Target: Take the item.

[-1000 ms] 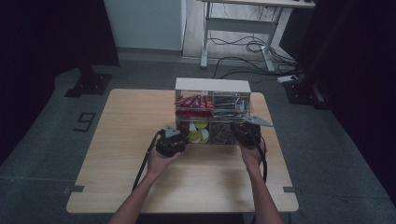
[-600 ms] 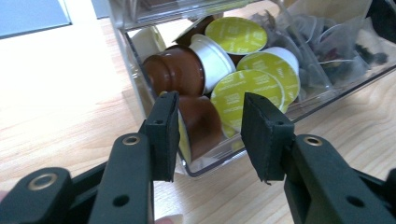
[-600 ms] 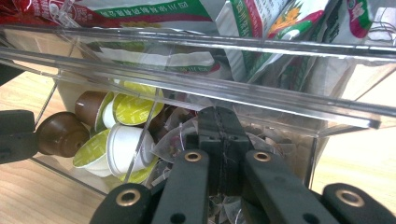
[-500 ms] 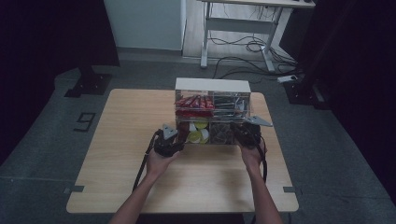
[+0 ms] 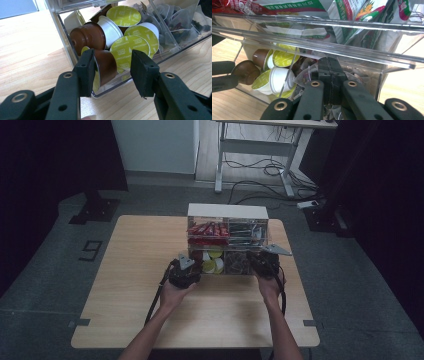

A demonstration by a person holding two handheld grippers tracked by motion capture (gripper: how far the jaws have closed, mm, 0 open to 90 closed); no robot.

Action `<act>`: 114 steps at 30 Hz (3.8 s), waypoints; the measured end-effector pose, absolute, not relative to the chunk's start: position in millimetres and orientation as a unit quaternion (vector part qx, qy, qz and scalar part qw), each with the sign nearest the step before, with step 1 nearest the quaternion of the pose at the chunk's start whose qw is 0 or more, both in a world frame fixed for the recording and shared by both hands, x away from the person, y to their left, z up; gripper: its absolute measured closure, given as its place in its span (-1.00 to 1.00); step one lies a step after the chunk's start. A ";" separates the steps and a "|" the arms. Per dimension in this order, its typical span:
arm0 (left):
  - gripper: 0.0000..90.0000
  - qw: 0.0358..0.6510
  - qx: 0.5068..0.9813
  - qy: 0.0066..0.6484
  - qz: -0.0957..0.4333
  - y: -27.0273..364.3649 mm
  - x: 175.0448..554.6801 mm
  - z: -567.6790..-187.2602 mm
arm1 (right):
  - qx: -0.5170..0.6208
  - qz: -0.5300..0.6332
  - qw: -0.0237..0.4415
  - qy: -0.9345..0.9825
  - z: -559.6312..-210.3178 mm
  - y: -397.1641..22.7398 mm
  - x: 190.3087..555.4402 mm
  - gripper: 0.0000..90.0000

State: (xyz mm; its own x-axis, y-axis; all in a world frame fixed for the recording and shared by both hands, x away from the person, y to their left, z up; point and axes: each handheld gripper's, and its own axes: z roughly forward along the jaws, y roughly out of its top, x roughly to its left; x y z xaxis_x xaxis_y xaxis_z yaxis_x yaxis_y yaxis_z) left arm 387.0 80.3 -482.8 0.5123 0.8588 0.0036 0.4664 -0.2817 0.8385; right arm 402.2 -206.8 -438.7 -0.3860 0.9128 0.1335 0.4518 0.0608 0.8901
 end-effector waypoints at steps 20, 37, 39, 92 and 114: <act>0.18 0.369 0.777 0.432 0.271 62.2 395.0 -487.7 | 0.497 0.473 0.244 0.685 -438.8 -207.0 401.9 0.98; 0.12 0.354 0.781 0.429 0.284 56.7 395.2 -488.5 | 0.497 0.474 0.244 0.685 -438.8 -206.9 401.8 0.98; 0.11 0.353 0.780 0.431 0.286 55.5 395.2 -488.6 | 0.497 0.474 0.244 0.685 -438.7 -207.0 401.8 0.98; 0.45 0.424 0.754 0.404 0.297 66.1 376.6 -468.1 | 0.498 0.473 0.246 0.684 -438.0 -206.1 401.6 0.98; 0.45 0.441 0.749 0.402 0.289 72.9 368.0 -456.5 | 0.499 0.471 0.245 0.685 -437.0 -205.7 402.1 0.98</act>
State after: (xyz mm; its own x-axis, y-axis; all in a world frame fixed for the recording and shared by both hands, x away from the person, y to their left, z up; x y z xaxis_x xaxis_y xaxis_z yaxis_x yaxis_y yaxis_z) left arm 368.0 72.9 -456.5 0.5093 0.8571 0.0779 0.3478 -0.2878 0.8923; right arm 402.1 -205.7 -437.0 -0.3821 0.9144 0.1338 0.4529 0.0591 0.8896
